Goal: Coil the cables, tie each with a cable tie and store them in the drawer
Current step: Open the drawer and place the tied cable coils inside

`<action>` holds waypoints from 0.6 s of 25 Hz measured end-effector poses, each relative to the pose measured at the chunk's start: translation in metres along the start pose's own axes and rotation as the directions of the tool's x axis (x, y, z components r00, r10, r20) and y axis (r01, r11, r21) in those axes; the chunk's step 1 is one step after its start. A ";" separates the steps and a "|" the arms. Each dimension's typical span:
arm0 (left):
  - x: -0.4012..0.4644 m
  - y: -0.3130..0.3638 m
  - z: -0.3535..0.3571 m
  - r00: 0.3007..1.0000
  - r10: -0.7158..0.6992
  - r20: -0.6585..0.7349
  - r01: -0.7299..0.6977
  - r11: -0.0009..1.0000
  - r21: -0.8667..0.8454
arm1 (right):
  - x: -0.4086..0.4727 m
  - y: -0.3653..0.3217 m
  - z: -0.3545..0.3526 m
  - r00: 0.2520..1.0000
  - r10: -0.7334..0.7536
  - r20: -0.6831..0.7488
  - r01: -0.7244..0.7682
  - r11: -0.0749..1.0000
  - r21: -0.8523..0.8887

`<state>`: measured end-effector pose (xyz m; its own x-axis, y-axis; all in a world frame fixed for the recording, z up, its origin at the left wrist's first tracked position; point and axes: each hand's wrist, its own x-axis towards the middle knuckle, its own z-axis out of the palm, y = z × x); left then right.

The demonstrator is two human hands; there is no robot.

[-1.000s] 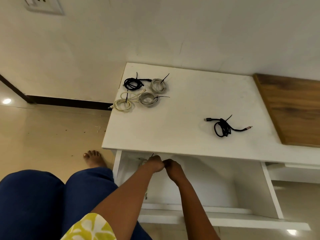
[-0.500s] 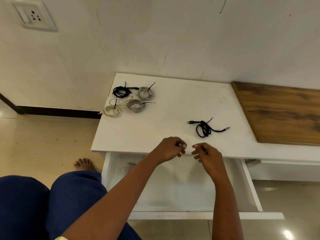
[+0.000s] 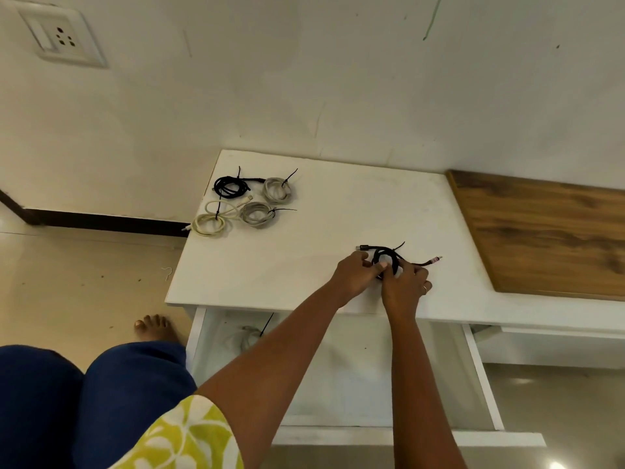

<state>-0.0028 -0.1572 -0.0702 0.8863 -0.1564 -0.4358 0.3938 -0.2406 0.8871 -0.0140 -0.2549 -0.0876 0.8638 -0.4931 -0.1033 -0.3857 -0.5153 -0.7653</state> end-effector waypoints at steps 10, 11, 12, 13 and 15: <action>-0.044 -0.015 -0.046 0.951 -0.175 0.257 0.178 0.984 0.010 | -0.056 0.023 -0.034 0.938 0.091 0.336 -0.281 0.766 0.578; -0.051 -0.018 -0.055 0.929 -0.217 0.299 0.209 0.976 0.059 | -0.063 0.027 -0.039 0.919 0.060 0.389 -0.293 0.764 0.575; -0.057 -0.021 -0.064 0.902 -0.263 0.344 0.245 0.965 0.096 | -0.069 0.032 -0.042 0.898 0.031 0.440 -0.306 0.761 0.572; -0.062 -0.024 -0.072 0.866 -0.309 0.394 0.283 0.951 0.124 | -0.074 0.037 -0.043 0.871 0.008 0.491 -0.324 0.761 0.563; -0.071 -0.033 -0.085 0.766 -0.407 0.498 0.364 0.912 0.187 | -0.084 0.046 -0.042 0.800 -0.014 0.599 -0.371 0.774 0.514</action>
<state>-0.0583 -0.0569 -0.0555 0.3968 -0.4986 -0.7707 0.6360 -0.4560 0.6225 -0.1176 -0.2669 -0.0877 0.8911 0.0326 -0.4526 -0.4523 0.1443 -0.8801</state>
